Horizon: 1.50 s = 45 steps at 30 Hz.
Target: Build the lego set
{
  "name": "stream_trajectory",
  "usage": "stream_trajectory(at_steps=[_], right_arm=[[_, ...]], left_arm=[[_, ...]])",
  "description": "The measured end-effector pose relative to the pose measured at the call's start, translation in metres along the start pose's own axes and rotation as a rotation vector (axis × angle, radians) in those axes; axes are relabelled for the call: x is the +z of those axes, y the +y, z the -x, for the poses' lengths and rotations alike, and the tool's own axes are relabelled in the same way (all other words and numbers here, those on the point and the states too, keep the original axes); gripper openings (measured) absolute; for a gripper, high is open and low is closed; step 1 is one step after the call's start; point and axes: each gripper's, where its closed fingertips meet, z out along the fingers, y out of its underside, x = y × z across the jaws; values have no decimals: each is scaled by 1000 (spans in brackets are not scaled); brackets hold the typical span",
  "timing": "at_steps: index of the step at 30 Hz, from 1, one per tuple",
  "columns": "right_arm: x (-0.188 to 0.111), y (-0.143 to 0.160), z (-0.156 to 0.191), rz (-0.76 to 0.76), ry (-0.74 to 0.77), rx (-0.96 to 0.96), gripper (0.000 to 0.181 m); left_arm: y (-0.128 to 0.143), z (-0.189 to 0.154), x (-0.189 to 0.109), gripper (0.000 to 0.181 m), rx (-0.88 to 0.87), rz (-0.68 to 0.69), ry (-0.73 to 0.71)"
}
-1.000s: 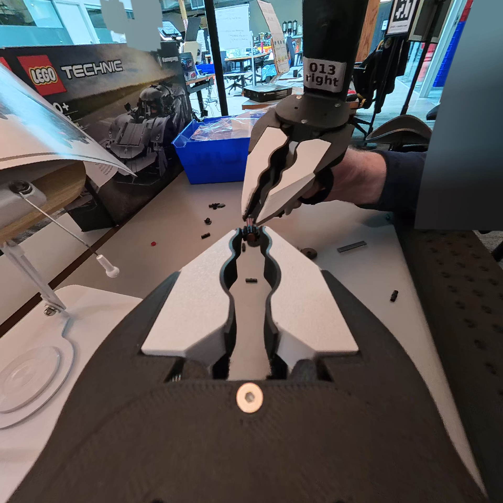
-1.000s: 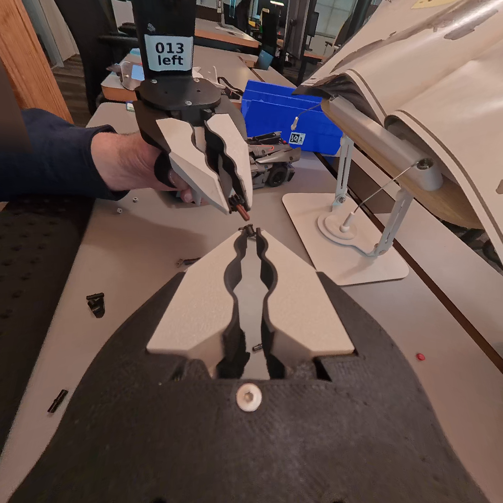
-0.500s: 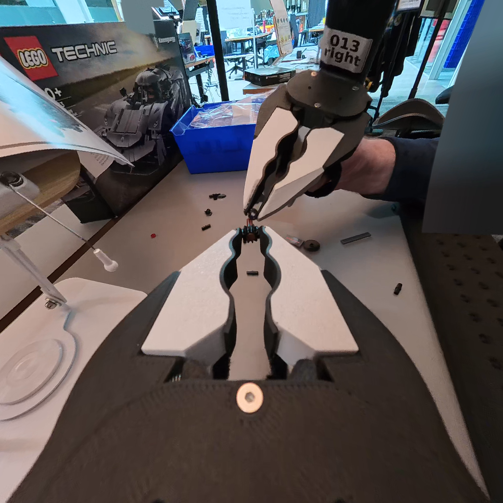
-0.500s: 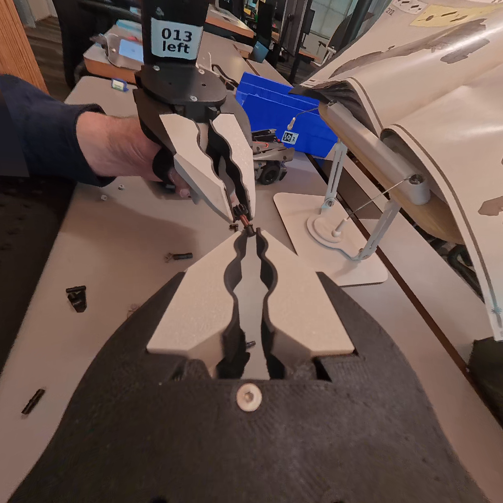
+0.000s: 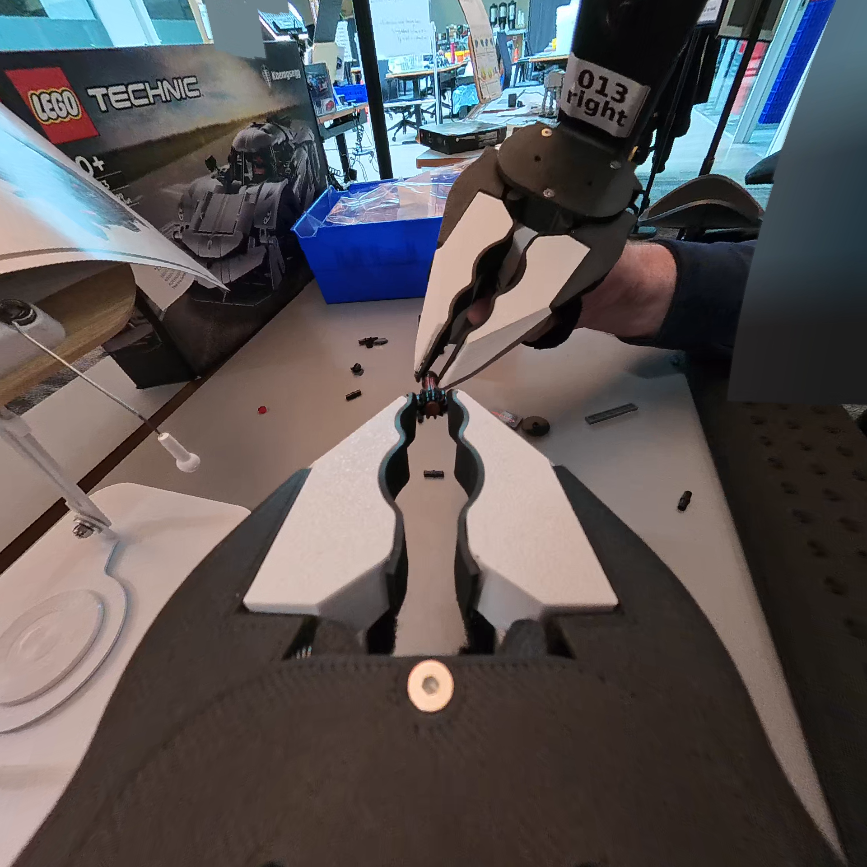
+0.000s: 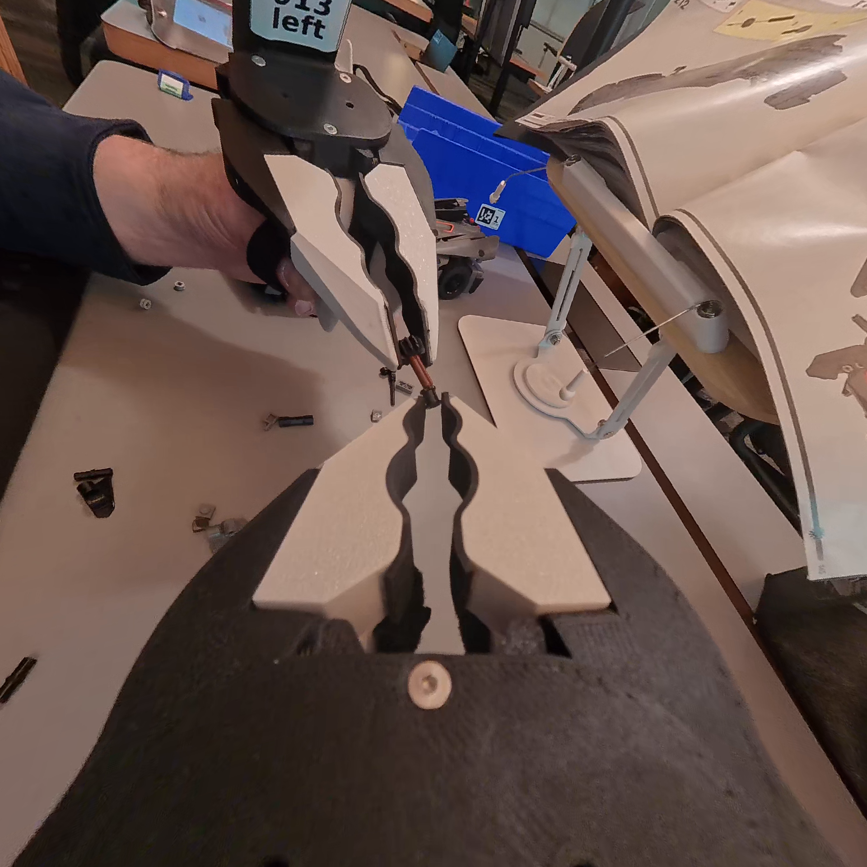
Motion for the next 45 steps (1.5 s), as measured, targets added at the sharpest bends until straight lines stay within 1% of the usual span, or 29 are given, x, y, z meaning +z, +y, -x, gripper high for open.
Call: stream_trajectory(at_steps=[13, 26, 31, 34, 38, 45], right_arm=[[0, 0, -1, 16, 28, -41, 4], [1, -2, -2, 79, 129, -208, 4], [1, -6, -2, 90, 169, -280, 4], [2, -4, -2, 97, 167, -283, 4], [1, -4, -2, 70, 142, -244, 4], [-4, -14, -3, -23, 107, -154, 4]], left_arm=[[1, 0, 0, 11, 10, 12, -2], [4, 2, -1, 11, 4, 29, -7], [2, 3, -2, 11, -24, 11, 2], [4, 3, -2, 11, -2, 27, -9], [4, 2, -2, 11, -10, 20, 1], [-7, 0, -4, 11, -103, -76, 55]])
